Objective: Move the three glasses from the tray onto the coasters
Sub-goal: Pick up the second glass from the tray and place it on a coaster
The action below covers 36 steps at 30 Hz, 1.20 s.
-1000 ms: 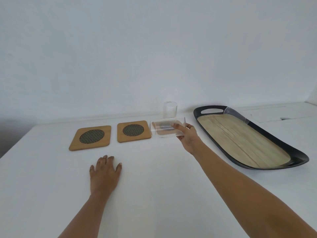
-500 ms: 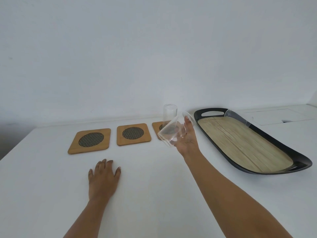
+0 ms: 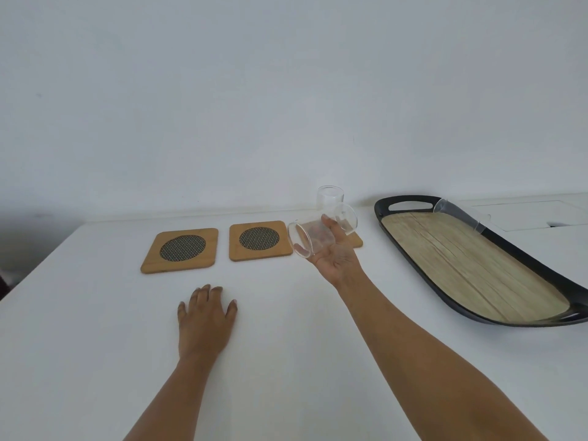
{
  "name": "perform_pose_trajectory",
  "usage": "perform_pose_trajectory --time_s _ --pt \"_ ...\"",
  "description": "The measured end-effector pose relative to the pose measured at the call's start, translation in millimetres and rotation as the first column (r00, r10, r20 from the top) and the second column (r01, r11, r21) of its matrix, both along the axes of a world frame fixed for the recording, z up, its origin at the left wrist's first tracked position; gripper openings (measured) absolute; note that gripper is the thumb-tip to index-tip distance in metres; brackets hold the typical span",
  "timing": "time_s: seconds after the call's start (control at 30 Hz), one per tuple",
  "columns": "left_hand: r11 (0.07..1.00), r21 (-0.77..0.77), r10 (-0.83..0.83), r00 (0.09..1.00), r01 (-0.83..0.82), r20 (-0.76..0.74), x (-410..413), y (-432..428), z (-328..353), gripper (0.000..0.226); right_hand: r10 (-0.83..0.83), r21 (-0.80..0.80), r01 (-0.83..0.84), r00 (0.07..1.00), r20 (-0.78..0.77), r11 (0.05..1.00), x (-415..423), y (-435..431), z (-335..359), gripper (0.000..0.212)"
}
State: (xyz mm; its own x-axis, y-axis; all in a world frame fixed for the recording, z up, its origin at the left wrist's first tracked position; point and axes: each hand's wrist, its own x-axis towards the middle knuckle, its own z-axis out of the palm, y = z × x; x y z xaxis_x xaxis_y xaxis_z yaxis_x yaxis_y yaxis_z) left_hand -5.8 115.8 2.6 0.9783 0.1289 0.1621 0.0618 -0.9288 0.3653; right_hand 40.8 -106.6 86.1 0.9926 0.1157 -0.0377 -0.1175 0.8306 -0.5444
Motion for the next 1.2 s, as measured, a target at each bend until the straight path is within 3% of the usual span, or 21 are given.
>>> perform_pose_trajectory --time_s 0.23,0.43,0.5,0.67,0.8,0.97,1.03,1.2 --pt "1.000 0.005 0.000 1.000 0.000 0.002 -1 -1 1 0.048 0.047 -0.067 -0.055 0.993 -0.109 0.996 14 13 -3 0.039" --pt "1.000 0.011 0.002 1.000 -0.002 0.007 -1 -2 1 0.048 0.018 -0.177 -0.049 0.985 -0.171 0.983 26 27 1 0.018" --pt "1.000 0.021 0.001 1.000 -0.001 0.010 -1 -2 1 0.047 -0.033 -0.306 -0.023 0.984 -0.175 0.952 35 32 3 0.010" --pt "0.998 0.055 0.001 1.000 -0.002 0.016 -2 -4 2 0.045 -0.246 -0.692 0.119 0.965 -0.087 0.712 63 46 5 0.069" --pt "0.997 0.073 0.002 1.000 -0.002 0.003 -1 -4 1 0.046 -0.207 -0.893 0.172 0.974 0.091 0.415 79 52 0 0.080" --pt "0.997 0.083 0.000 1.000 0.000 -0.003 0 -4 0 0.047 -0.149 -0.957 0.269 0.956 0.252 0.109 99 65 -3 0.084" --pt "0.996 0.086 0.000 1.000 0.000 -0.007 1 -4 -2 0.048 -0.144 -0.957 0.283 0.952 0.271 0.070 106 71 -4 0.084" --pt "0.995 0.096 0.005 1.000 -0.005 0.001 2 -3 -5 0.049 -0.164 -0.946 0.308 0.943 0.290 0.097 122 82 -12 0.086"
